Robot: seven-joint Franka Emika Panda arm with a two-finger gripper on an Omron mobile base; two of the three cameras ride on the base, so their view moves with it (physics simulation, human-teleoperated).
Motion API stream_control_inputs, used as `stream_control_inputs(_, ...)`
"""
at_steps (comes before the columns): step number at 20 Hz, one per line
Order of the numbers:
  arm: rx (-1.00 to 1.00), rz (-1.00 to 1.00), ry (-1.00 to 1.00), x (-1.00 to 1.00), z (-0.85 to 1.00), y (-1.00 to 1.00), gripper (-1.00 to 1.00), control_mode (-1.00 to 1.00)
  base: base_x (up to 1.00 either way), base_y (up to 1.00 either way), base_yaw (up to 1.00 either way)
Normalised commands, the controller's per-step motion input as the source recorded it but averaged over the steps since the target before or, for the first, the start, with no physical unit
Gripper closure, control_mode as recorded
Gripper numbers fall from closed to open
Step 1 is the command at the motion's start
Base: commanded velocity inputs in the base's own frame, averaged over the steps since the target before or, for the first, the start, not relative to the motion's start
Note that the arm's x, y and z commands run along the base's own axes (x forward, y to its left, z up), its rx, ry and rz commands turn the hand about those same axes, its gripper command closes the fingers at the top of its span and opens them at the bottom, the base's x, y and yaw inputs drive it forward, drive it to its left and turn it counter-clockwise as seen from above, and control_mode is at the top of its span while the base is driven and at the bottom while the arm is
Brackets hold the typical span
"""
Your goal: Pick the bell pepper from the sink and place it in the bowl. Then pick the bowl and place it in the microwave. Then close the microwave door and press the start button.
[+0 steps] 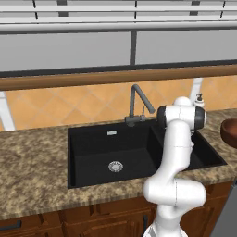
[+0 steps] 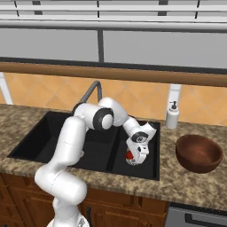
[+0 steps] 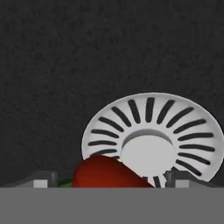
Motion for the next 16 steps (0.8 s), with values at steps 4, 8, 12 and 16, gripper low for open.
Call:
stream_control_inputs(4, 0.0, 0.0, -0.01, -0.03, -0.03, 0.07, 1.0, -1.0, 0.0, 0.0, 0.0)
stream_control_inputs(8, 0.0, 0.0, -0.09, -0.22, 0.05, 0.0, 1.0, -1.0, 0.0, 0.0, 0.0)
stream_control_inputs(12, 0.0, -0.12, -0.05, -0.52, 0.81, 0.0, 1.0, -1.0, 0.0, 0.0, 0.0)
stream_control_inputs(16, -0.01, -0.13, 0.0, -0.56, 1.0, 0.0, 1.0, -1.0, 0.0, 0.0, 0.0)
